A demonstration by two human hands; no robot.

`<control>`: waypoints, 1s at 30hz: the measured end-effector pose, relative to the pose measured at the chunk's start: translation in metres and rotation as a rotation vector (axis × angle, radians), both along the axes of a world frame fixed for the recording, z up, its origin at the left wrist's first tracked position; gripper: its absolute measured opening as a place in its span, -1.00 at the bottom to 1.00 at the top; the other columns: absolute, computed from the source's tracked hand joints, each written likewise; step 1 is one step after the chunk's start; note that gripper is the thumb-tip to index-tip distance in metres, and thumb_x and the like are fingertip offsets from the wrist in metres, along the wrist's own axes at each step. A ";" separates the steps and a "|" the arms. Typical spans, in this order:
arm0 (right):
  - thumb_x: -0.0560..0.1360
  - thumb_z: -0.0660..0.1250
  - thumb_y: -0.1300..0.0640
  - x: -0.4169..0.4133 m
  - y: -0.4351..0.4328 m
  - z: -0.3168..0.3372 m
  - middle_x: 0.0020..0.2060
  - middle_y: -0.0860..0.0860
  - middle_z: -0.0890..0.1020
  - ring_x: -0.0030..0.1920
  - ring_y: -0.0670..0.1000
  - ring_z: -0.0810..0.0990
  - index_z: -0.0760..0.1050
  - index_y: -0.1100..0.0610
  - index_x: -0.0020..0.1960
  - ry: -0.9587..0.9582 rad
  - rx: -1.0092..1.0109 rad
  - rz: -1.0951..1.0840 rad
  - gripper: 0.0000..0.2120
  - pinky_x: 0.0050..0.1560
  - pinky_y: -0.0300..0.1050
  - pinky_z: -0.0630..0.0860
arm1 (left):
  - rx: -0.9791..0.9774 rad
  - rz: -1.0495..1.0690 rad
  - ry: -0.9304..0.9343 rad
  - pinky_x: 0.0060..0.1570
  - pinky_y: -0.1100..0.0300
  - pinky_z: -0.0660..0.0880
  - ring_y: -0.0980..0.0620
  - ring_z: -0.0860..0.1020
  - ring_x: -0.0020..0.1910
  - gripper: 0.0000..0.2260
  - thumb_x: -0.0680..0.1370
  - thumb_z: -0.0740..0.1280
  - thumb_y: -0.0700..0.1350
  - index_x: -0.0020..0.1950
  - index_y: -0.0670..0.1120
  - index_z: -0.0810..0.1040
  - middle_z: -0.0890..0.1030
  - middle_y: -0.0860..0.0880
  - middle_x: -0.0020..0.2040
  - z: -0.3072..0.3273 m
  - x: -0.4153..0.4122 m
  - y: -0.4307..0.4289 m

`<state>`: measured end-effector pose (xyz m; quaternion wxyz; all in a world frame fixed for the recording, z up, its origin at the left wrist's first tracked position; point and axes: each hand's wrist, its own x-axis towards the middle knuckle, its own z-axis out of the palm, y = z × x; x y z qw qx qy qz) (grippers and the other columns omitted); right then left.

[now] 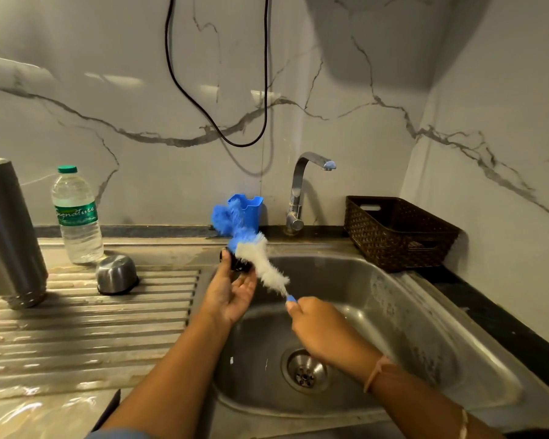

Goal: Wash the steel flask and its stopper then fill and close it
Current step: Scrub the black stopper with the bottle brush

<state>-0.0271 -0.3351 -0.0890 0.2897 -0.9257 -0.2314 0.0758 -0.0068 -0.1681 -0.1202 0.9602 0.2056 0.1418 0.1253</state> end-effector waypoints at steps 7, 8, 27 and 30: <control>0.62 0.06 -0.01 -0.003 -0.002 -0.025 -0.39 -0.03 0.41 -0.20 0.03 0.44 0.32 0.04 -0.33 0.135 0.073 -0.013 -0.64 -0.18 -0.16 0.32 | -0.079 0.047 -0.100 -0.26 0.14 0.63 -0.07 0.68 -0.18 -0.66 0.42 0.39 -0.13 0.15 -0.20 0.47 0.62 -0.18 -0.04 0.001 -0.007 0.018; 0.62 0.06 -0.01 -0.002 -0.003 -0.024 -0.39 -0.03 0.41 -0.20 0.03 0.44 0.33 0.04 -0.33 0.138 0.085 -0.023 -0.64 -0.17 -0.16 0.32 | -0.060 0.019 -0.091 -0.24 0.13 0.63 -0.06 0.67 -0.17 -0.65 0.39 0.39 -0.12 0.14 -0.19 0.48 0.62 -0.17 -0.06 0.001 -0.007 0.017; 0.64 0.02 0.00 0.012 0.014 0.007 -0.27 0.08 0.50 -0.17 0.06 0.47 0.43 0.14 -0.19 0.011 0.099 -0.032 -0.65 -0.22 -0.17 0.29 | 0.166 -0.096 0.114 -0.09 0.25 0.44 0.03 0.53 -0.18 -0.76 0.47 0.37 -0.02 0.00 -0.16 0.52 0.59 -0.09 -0.12 0.005 -0.009 -0.002; 0.63 0.03 0.00 0.010 0.013 0.002 -0.33 0.04 0.47 -0.18 0.06 0.46 0.41 0.11 -0.21 0.023 0.090 -0.019 -0.66 -0.30 -0.14 0.29 | 0.069 -0.047 0.072 0.03 0.18 0.52 -0.03 0.58 -0.06 -0.79 0.48 0.37 -0.08 0.04 -0.15 0.52 0.61 -0.14 -0.06 0.003 -0.005 0.003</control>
